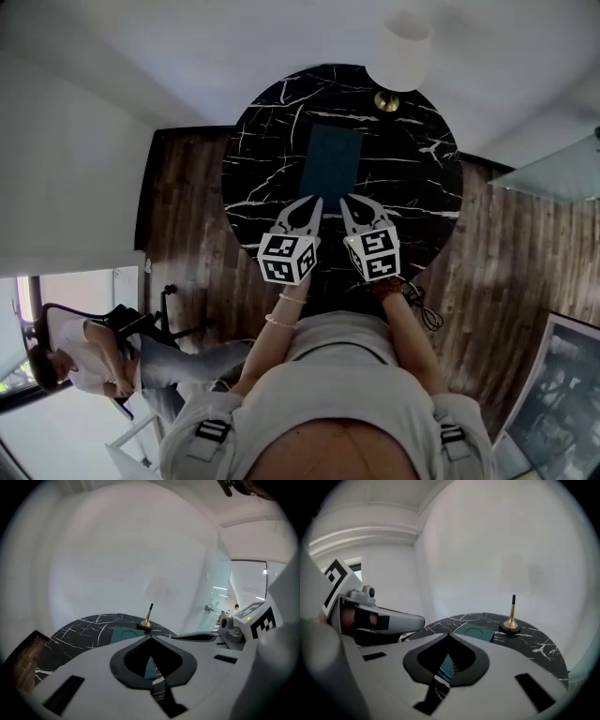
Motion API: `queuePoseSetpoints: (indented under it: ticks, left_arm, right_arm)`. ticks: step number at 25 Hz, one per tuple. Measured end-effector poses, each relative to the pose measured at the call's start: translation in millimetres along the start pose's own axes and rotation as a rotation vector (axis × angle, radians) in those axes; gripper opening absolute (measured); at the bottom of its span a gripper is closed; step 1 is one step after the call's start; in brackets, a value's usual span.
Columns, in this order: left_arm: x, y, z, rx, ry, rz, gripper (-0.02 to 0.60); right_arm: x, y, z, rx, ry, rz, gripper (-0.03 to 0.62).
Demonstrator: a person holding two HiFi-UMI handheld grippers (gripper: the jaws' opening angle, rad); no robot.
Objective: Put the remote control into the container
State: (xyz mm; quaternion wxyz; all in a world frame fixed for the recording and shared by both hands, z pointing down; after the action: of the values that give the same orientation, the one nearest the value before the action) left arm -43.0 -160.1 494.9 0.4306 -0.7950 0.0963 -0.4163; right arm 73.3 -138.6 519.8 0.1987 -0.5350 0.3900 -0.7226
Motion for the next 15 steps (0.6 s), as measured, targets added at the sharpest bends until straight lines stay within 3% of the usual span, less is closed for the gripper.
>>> queuePoseSetpoints:
  ticks: [6,15]
  left_arm:
    - [-16.9,5.2,24.9,0.034,-0.024,0.051,0.008]
    - [-34.5,5.6,51.3,0.069,-0.046,0.094,0.008]
  right_arm:
    - [-40.7,14.7,0.7,0.052,-0.052,0.112,0.011]
    - [-80.8,19.1,0.1,0.060,-0.099,0.180,0.012]
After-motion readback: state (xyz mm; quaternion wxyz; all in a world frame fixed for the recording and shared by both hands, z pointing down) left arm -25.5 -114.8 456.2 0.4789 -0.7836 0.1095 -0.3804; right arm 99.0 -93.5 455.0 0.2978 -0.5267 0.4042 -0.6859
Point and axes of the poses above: the fingertips, and each gripper's own axes: x forward along the fingers, z to its right, y out of its top, the point moved 6 cm from there along -x, backward along the fingers, and after that the axes turned 13 degrees about -z, right-handed, at the moved point
